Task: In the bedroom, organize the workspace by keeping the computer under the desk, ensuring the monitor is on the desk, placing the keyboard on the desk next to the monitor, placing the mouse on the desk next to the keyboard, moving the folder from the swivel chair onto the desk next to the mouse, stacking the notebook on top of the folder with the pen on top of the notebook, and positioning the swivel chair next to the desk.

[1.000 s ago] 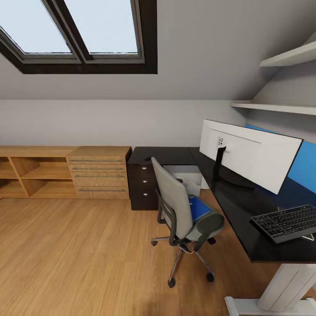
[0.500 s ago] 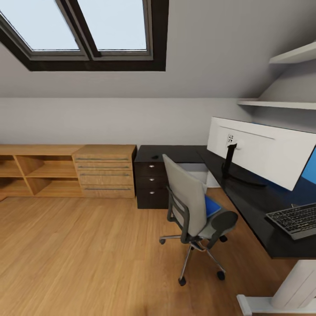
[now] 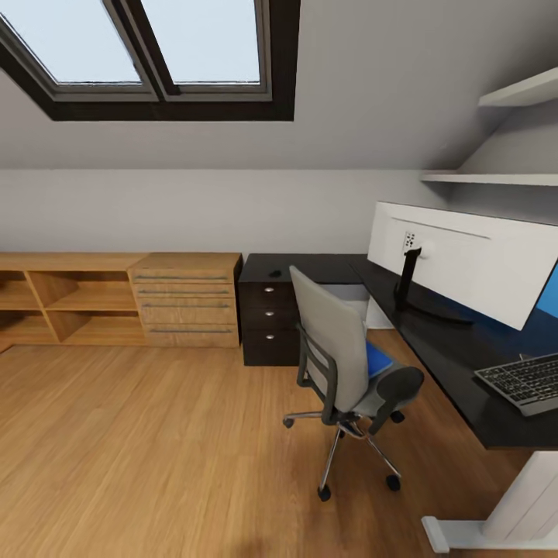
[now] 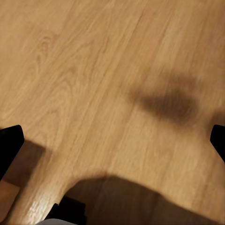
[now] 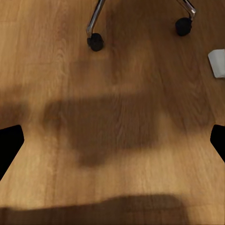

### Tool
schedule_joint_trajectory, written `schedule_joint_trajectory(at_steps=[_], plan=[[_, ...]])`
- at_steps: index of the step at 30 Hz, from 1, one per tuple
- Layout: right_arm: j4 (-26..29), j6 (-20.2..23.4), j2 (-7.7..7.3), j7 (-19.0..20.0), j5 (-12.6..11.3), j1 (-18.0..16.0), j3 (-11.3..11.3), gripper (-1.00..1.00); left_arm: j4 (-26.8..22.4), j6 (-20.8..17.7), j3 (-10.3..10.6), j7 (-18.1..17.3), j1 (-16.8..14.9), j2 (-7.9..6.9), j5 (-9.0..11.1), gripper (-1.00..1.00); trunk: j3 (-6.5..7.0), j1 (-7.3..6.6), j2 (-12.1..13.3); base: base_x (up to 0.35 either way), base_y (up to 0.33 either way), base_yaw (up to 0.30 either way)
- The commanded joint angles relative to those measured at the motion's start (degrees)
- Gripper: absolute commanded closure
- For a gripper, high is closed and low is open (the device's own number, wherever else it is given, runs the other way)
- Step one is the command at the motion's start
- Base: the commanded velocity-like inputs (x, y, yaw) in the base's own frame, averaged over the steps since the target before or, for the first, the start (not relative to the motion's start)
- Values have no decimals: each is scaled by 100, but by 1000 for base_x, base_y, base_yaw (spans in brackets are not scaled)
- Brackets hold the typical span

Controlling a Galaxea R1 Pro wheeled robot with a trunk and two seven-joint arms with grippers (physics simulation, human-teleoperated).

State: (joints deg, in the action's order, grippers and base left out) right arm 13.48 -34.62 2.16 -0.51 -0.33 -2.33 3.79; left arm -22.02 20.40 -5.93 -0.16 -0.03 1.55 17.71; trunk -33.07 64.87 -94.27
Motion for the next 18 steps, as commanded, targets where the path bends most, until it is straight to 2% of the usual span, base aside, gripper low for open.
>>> schedule_joint_trajectory(at_steps=[1, 18], plan=[[-3, -18, 4, 16, -2, -3, 34, -100, -4, 8, -9, -2, -1, 3, 22, -100, -24, 22, -44, 0, 0, 0], [0, -18, 9, 16, 6, -4, 25, -100, -10, 19, -11, -6, 1, -2, 22, -100, -329, 396, -726, 0, 0, 0]])
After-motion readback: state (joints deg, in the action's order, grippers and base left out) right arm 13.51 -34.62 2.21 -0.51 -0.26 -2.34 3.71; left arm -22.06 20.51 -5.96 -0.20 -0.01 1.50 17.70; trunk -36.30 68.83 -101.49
